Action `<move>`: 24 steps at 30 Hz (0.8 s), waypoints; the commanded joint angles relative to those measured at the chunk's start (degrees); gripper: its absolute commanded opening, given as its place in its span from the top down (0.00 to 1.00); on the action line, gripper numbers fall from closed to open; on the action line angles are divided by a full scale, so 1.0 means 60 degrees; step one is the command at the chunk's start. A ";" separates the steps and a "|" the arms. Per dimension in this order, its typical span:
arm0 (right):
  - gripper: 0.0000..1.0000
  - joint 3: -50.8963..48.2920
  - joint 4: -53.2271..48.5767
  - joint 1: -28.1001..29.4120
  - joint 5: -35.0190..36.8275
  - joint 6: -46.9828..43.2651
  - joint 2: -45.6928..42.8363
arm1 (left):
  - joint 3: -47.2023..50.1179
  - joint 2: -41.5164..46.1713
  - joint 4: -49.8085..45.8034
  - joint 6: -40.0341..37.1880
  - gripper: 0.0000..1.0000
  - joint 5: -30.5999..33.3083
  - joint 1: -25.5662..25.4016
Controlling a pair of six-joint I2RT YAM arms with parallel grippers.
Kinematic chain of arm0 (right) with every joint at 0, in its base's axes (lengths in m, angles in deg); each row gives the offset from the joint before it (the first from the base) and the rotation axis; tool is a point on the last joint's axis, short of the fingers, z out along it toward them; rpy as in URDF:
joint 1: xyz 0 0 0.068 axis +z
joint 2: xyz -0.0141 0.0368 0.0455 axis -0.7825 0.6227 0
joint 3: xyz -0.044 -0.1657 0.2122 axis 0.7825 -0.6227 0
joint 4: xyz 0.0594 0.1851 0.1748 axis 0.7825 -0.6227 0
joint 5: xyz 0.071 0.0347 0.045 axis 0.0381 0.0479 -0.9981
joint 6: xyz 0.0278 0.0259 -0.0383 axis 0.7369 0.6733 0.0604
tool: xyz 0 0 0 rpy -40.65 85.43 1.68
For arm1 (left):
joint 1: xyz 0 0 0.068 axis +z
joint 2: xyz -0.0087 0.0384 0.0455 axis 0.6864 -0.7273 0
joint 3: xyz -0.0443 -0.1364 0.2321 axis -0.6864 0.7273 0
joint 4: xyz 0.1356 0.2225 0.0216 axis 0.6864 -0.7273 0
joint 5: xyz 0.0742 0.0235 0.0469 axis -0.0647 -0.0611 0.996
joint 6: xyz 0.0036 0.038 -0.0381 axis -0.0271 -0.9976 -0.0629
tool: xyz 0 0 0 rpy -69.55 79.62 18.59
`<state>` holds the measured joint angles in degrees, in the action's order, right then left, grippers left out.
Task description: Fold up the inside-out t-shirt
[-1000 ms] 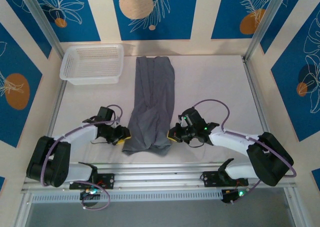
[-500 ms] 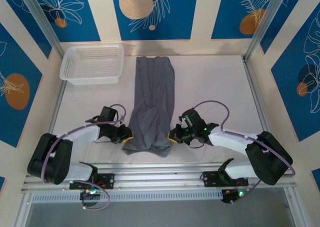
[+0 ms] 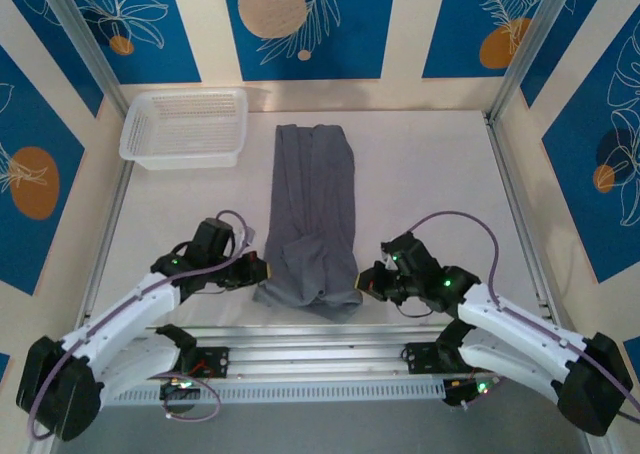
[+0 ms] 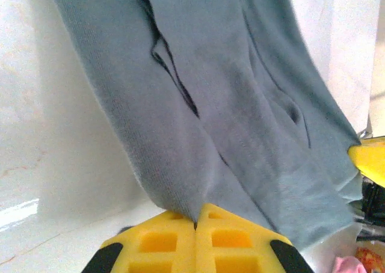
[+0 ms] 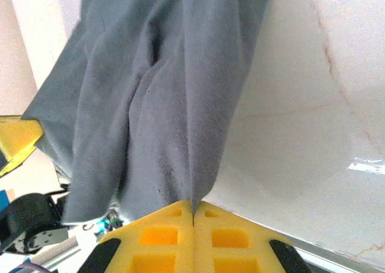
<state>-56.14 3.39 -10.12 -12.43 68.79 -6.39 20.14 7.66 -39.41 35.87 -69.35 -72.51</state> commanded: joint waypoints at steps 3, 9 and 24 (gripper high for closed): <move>1.00 0.2117 -0.0679 -0.1295 -0.0433 -0.1690 0.1388 | -0.2947 -0.1242 -0.1541 -0.1222 1.00 0.2141 -0.0026; 1.00 0.5114 -0.0056 -0.3072 -0.1239 -0.3520 0.4360 | -0.5172 -0.3336 -0.0318 -0.1860 1.00 0.3195 0.0894; 0.56 1.5594 -0.2485 -0.4881 -0.1760 -0.5491 1.3406 | -1.3298 -1.1823 0.0249 -0.1969 0.49 0.2153 0.2294</move>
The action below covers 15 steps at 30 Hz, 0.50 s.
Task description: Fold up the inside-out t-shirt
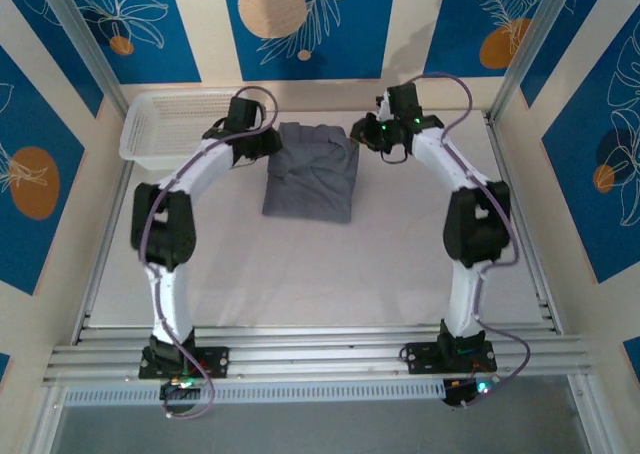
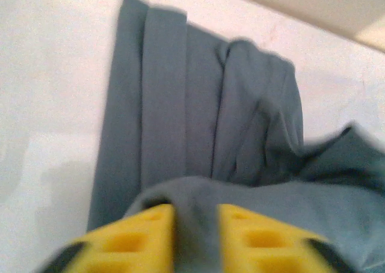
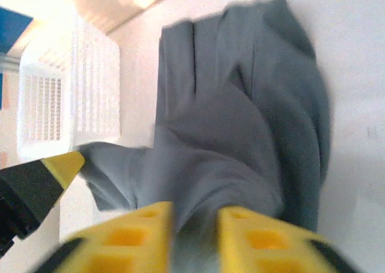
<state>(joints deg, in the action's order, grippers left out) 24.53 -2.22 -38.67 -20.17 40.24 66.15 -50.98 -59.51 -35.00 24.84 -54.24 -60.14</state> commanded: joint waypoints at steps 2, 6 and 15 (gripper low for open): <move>0.50 0.4573 -0.3495 -0.0114 -0.0630 -0.1141 0.2640 | -0.1627 -0.0640 -0.0640 -0.0118 0.37 -0.0492 0.0334; 0.46 0.5621 -0.5107 -0.0091 0.0019 -0.1891 0.2941 | 0.0593 0.1149 0.0076 -0.0271 0.27 -0.0377 0.0435; 0.43 -0.2953 -0.2225 0.0501 -0.0036 -0.2117 -0.1655 | 0.6547 0.4412 0.0745 -0.0353 0.29 -0.0238 -0.0028</move>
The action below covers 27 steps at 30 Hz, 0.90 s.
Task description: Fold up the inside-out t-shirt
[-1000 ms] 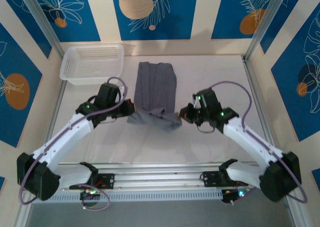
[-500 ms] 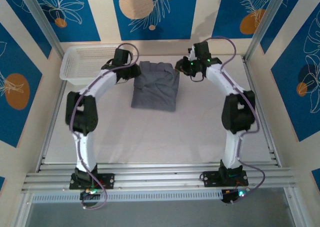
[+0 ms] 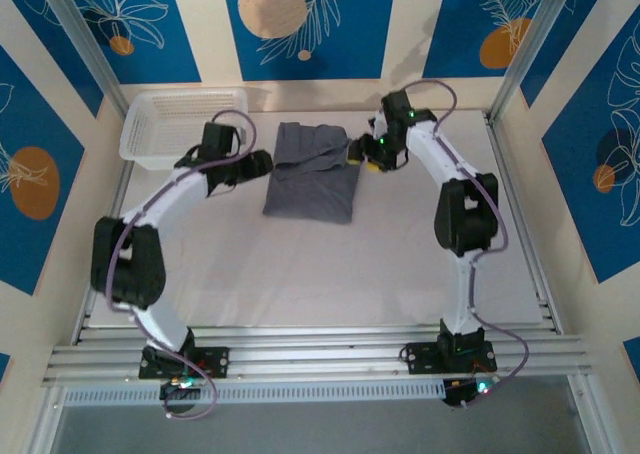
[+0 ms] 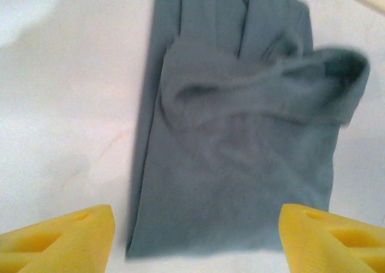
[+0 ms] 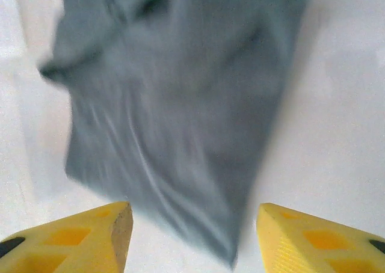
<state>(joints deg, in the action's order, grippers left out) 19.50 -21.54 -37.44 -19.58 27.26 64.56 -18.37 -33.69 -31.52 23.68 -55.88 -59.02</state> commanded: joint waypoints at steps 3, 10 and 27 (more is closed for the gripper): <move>0.42 -0.4705 0.2934 0.0556 -0.0277 0.1109 -0.2437 | 0.1707 -0.0135 0.0540 0.0028 0.32 -0.0065 -0.0235; 0.46 -0.5529 0.4611 0.0954 -0.0295 0.2229 -0.1728 | 0.0676 -0.1585 0.1058 -0.0020 0.53 -0.0841 -0.0259; 1.00 -0.8111 0.5396 0.1306 -0.0035 0.2578 -0.3297 | 0.4051 -0.0371 0.1981 0.0501 1.00 -0.1332 -0.0735</move>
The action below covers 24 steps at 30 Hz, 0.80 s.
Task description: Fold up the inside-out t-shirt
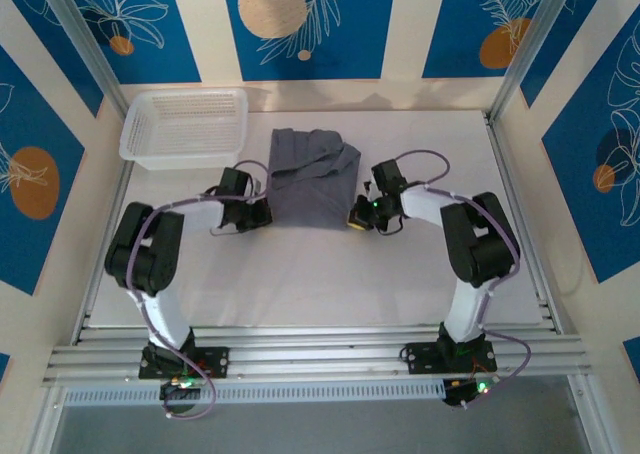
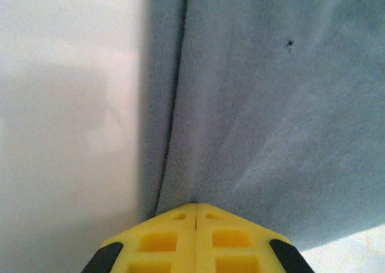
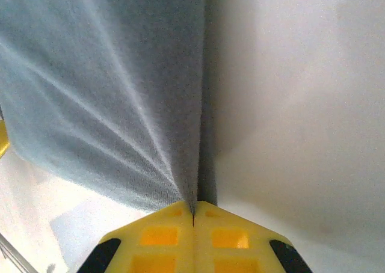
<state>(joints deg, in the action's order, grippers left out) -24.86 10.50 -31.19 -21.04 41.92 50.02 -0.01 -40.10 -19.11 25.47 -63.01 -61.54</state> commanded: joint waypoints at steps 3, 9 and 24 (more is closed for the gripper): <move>0.88 -0.1399 0.0134 0.0577 0.0774 0.0153 -0.1655 | 0.1791 0.1409 -0.0039 0.0431 1.00 0.0241 -0.0619; 0.47 -0.0963 0.0265 0.0630 0.1529 0.0271 -0.1214 | 0.1384 0.2044 0.0049 0.0321 0.72 0.0614 -0.0728; 1.00 -0.2802 0.0576 0.1268 0.0757 0.0896 -0.2572 | 0.3419 0.1886 0.0543 0.0872 0.81 -0.0257 -0.1352</move>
<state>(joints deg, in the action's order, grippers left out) -36.14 16.25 -25.33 -14.90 46.56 41.59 12.05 -31.36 -12.81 27.98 -60.30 -66.54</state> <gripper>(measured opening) 0.058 0.194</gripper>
